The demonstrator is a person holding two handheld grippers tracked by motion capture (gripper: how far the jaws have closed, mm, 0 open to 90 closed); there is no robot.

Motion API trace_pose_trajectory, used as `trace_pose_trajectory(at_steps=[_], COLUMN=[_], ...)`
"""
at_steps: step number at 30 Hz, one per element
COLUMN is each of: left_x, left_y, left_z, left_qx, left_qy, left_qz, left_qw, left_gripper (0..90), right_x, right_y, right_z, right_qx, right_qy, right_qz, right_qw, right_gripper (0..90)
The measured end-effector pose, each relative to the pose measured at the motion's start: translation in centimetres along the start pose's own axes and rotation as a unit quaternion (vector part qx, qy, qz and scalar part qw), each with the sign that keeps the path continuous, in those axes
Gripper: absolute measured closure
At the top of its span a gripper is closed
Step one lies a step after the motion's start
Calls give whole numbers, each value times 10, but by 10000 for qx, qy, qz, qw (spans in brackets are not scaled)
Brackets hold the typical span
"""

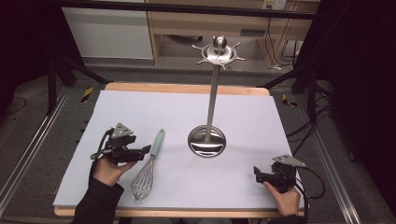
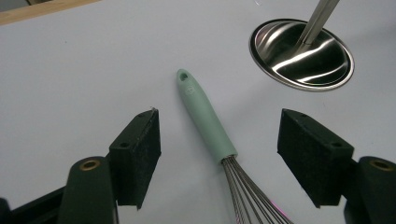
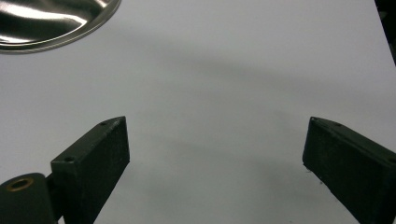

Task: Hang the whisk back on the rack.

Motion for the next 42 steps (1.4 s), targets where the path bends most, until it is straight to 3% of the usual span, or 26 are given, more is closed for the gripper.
trace_pose_trajectory(at_steps=[10, 23, 42], left_x=[-2, -3, -2], left_y=[-9, -9, 7], left_z=[-4, -19, -47], left_qx=[148, 633, 1080], left_qy=[-38, -70, 56], left_qz=[-74, -298, -112], left_qw=[9999, 9975, 9941], left_gripper=[304, 353, 454], right_x=[2, 4, 6], right_y=[1, 1, 2], right_z=[0, -1, -3], right_qx=[45, 83, 144], right_qy=[-13, -62, -116], right_qz=[-48, 10, -28], right_qw=[10000, 9999, 9998], right_gripper=[78, 81, 81])
Point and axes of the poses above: each handheld gripper's, and its own axes: z roughly backward along the jaws, y roughly out of its underside, x roughly to its left, the point moved 8 cm from there along -z, roughly forward along the jaws, and after that the axes turned 3 degrees about -x, right-handed, at the moved point
